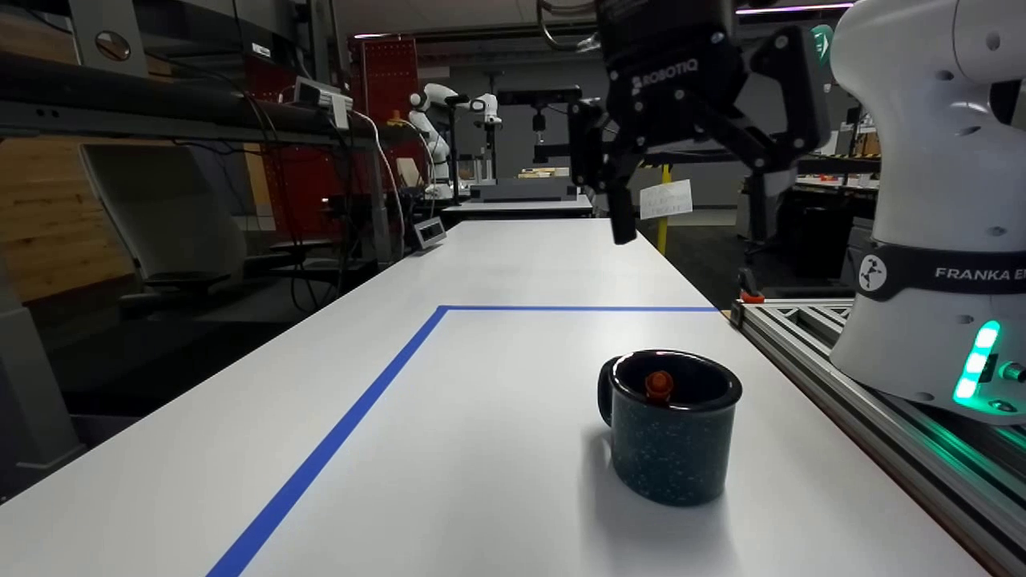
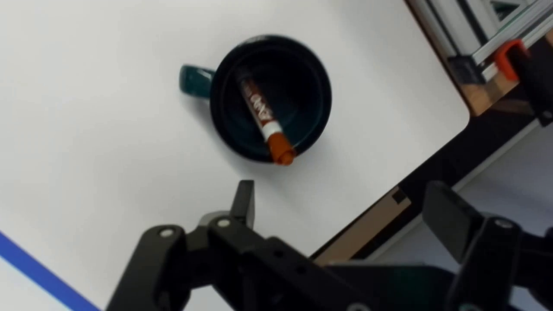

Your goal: Remove the marker from the cup and put it on the table inside the blue border

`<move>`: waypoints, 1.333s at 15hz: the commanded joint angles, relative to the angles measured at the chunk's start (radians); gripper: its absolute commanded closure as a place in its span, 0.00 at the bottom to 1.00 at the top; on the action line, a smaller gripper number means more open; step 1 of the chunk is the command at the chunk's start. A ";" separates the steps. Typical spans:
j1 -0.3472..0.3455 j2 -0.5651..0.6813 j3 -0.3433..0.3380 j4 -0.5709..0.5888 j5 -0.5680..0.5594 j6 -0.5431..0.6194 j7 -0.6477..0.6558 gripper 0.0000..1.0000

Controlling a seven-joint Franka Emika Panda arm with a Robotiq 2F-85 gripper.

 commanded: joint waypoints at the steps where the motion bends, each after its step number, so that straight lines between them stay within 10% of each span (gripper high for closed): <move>1: -0.033 0.003 0.117 0.002 -0.096 -0.113 0.181 0.00; 7: -0.076 0.047 0.254 0.002 -0.339 -0.056 0.427 0.00; 13: -0.101 0.177 0.201 0.001 -0.379 0.226 0.371 0.00; 20: -0.105 0.200 0.202 0.011 -0.357 0.211 0.371 0.00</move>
